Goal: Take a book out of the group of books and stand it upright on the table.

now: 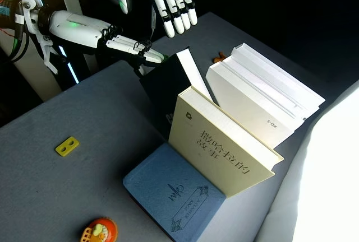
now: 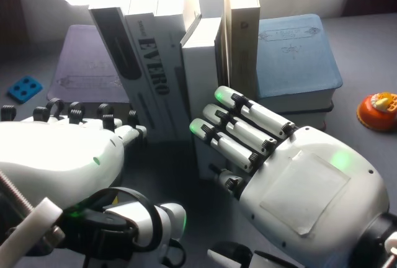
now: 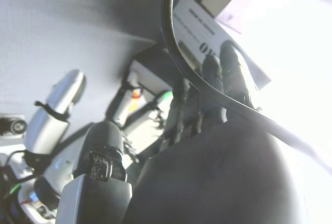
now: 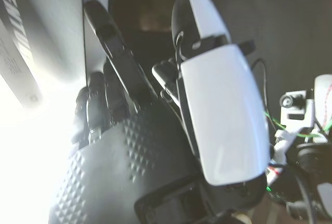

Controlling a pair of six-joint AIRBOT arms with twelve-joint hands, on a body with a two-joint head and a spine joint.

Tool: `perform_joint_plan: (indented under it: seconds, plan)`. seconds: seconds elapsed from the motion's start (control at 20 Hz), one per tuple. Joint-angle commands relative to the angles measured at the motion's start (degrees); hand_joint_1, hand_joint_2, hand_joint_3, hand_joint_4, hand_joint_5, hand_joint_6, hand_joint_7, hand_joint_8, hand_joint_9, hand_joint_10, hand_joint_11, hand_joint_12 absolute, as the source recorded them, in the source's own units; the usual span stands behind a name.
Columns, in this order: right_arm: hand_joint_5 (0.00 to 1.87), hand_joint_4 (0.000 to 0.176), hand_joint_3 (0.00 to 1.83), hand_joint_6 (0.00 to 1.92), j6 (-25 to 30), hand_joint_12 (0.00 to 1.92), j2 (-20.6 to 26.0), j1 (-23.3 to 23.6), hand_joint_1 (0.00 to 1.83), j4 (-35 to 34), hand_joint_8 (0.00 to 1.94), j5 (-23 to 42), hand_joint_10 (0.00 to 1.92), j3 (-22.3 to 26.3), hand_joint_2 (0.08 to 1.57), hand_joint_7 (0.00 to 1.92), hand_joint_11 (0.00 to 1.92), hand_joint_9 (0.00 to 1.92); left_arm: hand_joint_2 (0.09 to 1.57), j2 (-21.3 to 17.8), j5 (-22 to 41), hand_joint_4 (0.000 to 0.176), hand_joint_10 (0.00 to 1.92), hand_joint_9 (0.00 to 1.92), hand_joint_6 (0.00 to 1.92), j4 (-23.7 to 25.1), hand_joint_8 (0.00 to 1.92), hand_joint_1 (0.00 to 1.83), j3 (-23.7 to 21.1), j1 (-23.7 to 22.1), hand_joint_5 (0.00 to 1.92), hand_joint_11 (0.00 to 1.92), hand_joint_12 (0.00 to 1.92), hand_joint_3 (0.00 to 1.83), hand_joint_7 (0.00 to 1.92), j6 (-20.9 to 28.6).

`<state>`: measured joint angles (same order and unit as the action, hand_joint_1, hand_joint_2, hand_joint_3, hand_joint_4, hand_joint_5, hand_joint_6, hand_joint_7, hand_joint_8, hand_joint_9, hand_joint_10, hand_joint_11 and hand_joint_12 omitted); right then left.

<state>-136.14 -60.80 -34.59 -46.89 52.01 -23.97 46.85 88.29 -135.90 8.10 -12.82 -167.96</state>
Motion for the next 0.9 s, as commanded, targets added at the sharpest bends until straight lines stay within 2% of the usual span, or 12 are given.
perform_joint_plan:
  seconds: [0.0,0.1,0.2,0.3,0.4,0.5,0.6,0.65,0.7,0.85]
  plan:
    - [0.67,0.0,0.0,0.12,0.4,0.0,0.0,-0.4,0.01,0.5,0.0,1.4,0.0,-0.4,1.23,0.0,0.0,0.0,1.37,-0.2,-0.9,0.003,0.0,0.01,0.0,4.6,0.0,0.11,-0.1,-0.8,0.04,0.01,0.03,0.0,0.01,0.0]
    - [0.65,0.0,0.0,0.11,0.4,0.0,0.0,-1.1,0.06,0.5,0.0,0.9,0.0,-1.0,1.21,0.01,0.0,0.0,1.36,-0.2,-0.9,0.01,0.01,0.03,0.01,4.6,0.0,0.13,-0.1,-0.8,0.09,0.0,0.12,0.0,0.02,0.0]
    - [0.66,0.0,0.0,0.1,0.5,0.0,0.0,-1.5,0.07,0.5,0.01,0.6,0.0,-1.6,1.21,0.03,0.0,0.0,1.36,-0.2,-0.9,0.012,0.0,0.02,0.0,4.6,0.01,0.17,0.0,-0.8,0.08,0.0,0.01,0.0,0.03,0.0]
    - [0.63,0.0,0.0,0.09,0.6,0.0,-0.1,-1.8,0.04,0.5,0.0,0.5,0.0,-2.3,1.22,0.01,0.0,0.0,1.36,-0.2,-0.9,0.017,0.01,0.04,0.01,4.6,0.01,0.18,-0.1,-0.8,0.09,0.01,0.01,0.0,0.06,0.0]
    - [0.62,0.0,0.0,0.09,0.7,0.0,-0.2,-2.1,0.04,0.5,0.0,0.3,0.0,-2.8,1.21,0.0,0.0,0.0,1.38,-0.2,-0.9,0.013,0.01,0.06,0.01,4.6,0.01,0.13,0.0,-0.8,0.11,0.03,0.03,0.01,0.06,0.0]
    - [0.65,0.0,0.0,0.1,0.7,0.0,-0.2,-2.3,0.08,0.5,0.0,0.1,0.0,-2.8,1.2,0.0,0.0,0.0,1.37,-0.2,-0.9,0.01,0.0,0.09,0.01,4.6,0.0,0.16,-0.1,-0.8,0.15,0.0,0.38,0.0,0.07,0.0]
    - [0.67,0.0,0.0,0.11,0.6,0.0,-0.2,-2.4,0.05,0.5,0.0,-0.2,0.0,-2.3,1.2,0.01,0.0,0.0,1.37,-0.2,-0.9,0.013,0.0,0.09,0.01,4.6,0.0,0.16,0.0,-0.8,0.18,0.0,0.47,0.0,0.06,0.0]
    - [0.67,0.0,0.0,0.11,0.5,0.0,0.1,-2.4,0.05,0.5,0.0,-0.2,0.0,-1.9,1.2,0.01,0.0,0.0,1.37,-0.2,-0.9,0.013,0.0,0.09,0.01,4.6,0.0,0.16,-0.1,-0.8,0.18,0.0,0.47,0.0,0.06,0.0]
    - [0.7,0.0,0.0,0.12,0.4,0.0,0.6,-2.6,0.07,0.5,0.01,-0.2,0.0,-0.8,1.2,0.02,0.0,0.0,1.37,-0.2,-0.9,0.006,0.01,0.06,0.0,4.6,0.0,0.16,-0.1,-0.8,0.16,0.0,0.31,0.0,0.07,0.0]
    - [0.73,0.0,0.0,0.13,0.2,0.0,2.5,-2.9,0.09,0.5,0.01,-0.2,0.0,2.3,1.19,0.04,0.0,0.0,1.37,-0.2,-0.9,0.002,0.01,0.05,0.0,4.6,0.0,0.18,-0.1,-0.8,0.16,0.0,0.21,0.0,0.09,0.0]
